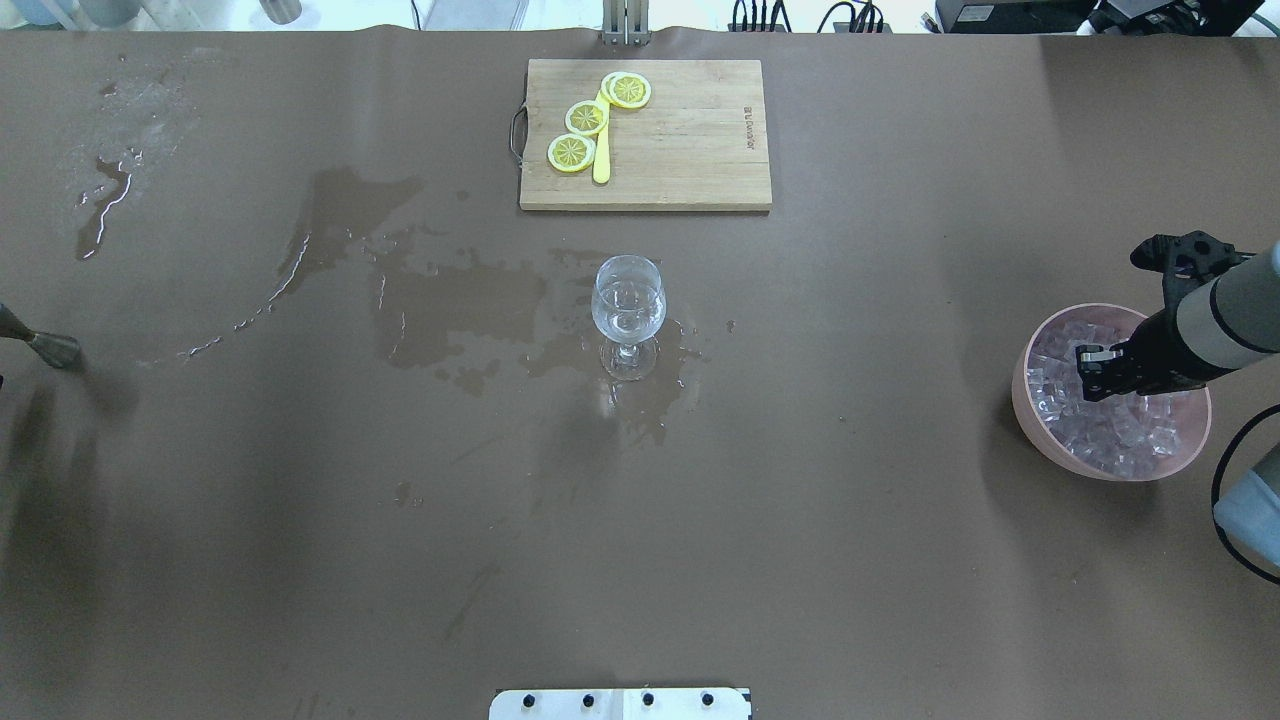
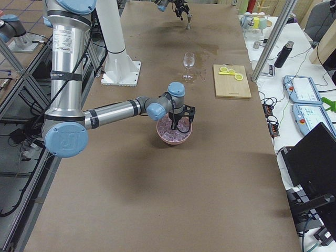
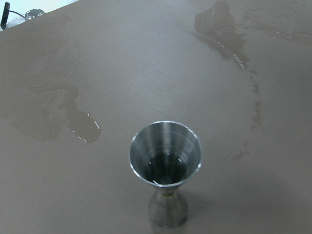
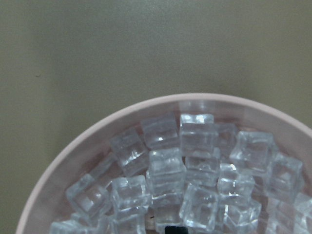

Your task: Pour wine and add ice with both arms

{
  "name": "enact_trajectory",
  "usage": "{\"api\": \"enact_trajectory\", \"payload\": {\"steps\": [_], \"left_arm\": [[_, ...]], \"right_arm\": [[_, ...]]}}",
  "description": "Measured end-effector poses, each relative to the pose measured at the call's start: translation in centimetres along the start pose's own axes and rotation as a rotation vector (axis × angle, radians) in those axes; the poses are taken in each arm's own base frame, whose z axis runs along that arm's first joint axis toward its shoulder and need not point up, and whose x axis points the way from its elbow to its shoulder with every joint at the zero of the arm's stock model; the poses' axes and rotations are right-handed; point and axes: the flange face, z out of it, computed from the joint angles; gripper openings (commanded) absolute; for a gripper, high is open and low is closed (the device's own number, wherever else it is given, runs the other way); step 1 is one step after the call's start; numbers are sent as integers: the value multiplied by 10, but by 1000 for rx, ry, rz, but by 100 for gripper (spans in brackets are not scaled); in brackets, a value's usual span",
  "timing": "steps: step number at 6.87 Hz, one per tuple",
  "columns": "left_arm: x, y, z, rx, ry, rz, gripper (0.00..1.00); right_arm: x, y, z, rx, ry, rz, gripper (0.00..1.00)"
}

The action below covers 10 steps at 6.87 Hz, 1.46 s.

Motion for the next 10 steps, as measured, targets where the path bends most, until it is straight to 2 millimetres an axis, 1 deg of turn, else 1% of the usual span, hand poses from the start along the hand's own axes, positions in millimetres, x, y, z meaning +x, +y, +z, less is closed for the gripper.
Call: {"api": "enact_trajectory", "payload": {"steps": [1,2,3,4,6,7,9,10], "left_arm": [[2,0,6,-4,3,-1,97],[4,0,11,-7,10,1,97],[5,-3,16,-5,15,4,97],[6,-8,20,3,15,8,97],[6,-16,25,23,2,7,97],[5,-16,27,25,-5,5,97],[5,-8,31,14,-12,2,97],[5,-5,32,7,-13,-2,97]], "right_arm": [[0,-1,-5,4,-7,1,44],[-1,2,-5,2,-7,-2,63],[-1,4,-3,1,-3,-4,72],[-1,4,-3,2,-2,-4,76],[2,3,-4,1,-4,-2,76],[4,2,-5,1,-3,1,74],[10,-2,-5,8,4,9,65],[14,-6,-5,13,10,17,64]]}}
